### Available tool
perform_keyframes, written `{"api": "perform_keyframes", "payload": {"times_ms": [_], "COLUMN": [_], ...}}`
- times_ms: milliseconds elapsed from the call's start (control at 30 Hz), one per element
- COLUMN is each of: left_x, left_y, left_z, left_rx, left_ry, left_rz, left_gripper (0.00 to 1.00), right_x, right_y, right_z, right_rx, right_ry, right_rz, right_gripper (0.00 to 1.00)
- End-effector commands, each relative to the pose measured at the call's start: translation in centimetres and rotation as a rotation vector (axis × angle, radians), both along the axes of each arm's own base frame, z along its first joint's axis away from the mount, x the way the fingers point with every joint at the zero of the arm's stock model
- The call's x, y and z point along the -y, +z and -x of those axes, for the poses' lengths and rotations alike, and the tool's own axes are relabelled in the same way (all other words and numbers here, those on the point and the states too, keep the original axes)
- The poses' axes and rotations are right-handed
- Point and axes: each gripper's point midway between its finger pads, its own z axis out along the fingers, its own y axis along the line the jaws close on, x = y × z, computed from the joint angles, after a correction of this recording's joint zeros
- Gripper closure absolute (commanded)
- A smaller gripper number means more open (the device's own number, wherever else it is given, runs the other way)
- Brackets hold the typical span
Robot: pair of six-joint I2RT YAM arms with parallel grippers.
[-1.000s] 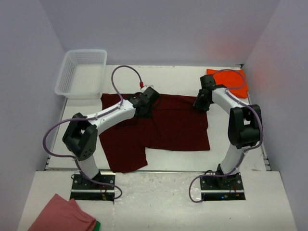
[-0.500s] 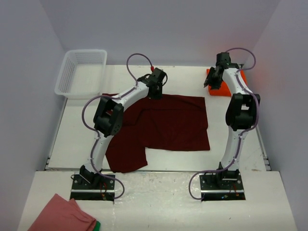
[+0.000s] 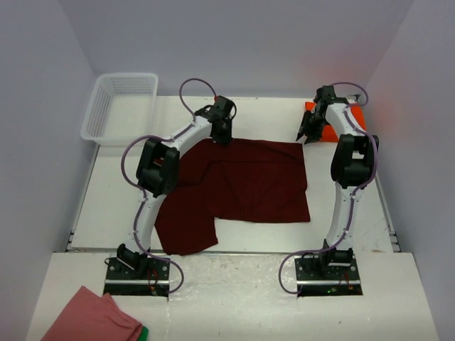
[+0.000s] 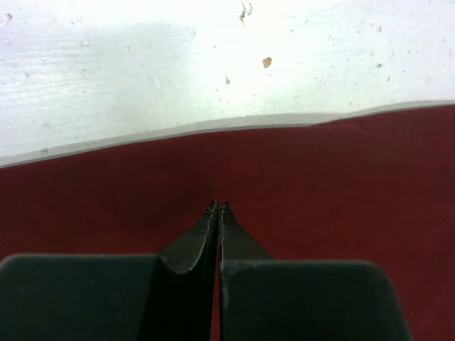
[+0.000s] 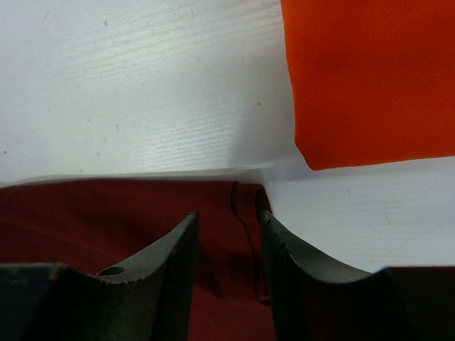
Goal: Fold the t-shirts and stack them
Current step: Fold the flattened tshirt in 1/3 of the way
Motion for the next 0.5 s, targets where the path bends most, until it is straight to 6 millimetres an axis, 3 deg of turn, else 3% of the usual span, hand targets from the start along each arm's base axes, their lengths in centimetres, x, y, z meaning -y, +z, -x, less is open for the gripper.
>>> {"api": "perform_keyframes", "payload": {"times_ms": [0,467], "left_x": [0.6,-1.6], "left_y": [0.7,-1.4], "left_z": [0.3,1.1], "left_rx": [0.009,-0.047], "left_ry": [-0.056,-0.003], "left_rz": [0.008,-0.099], "left_gripper": [1.00,1.00], "right_x": [-0.5,-1.0], "right_y": [0.6,-0.1], "right_z": [0.0,0.7], "right_rx": [0.009,-0.068], "right_ry": [0.036,0.022], "right_rz": [-0.040,-0.074], "right_gripper": [0.58,0.56]}}
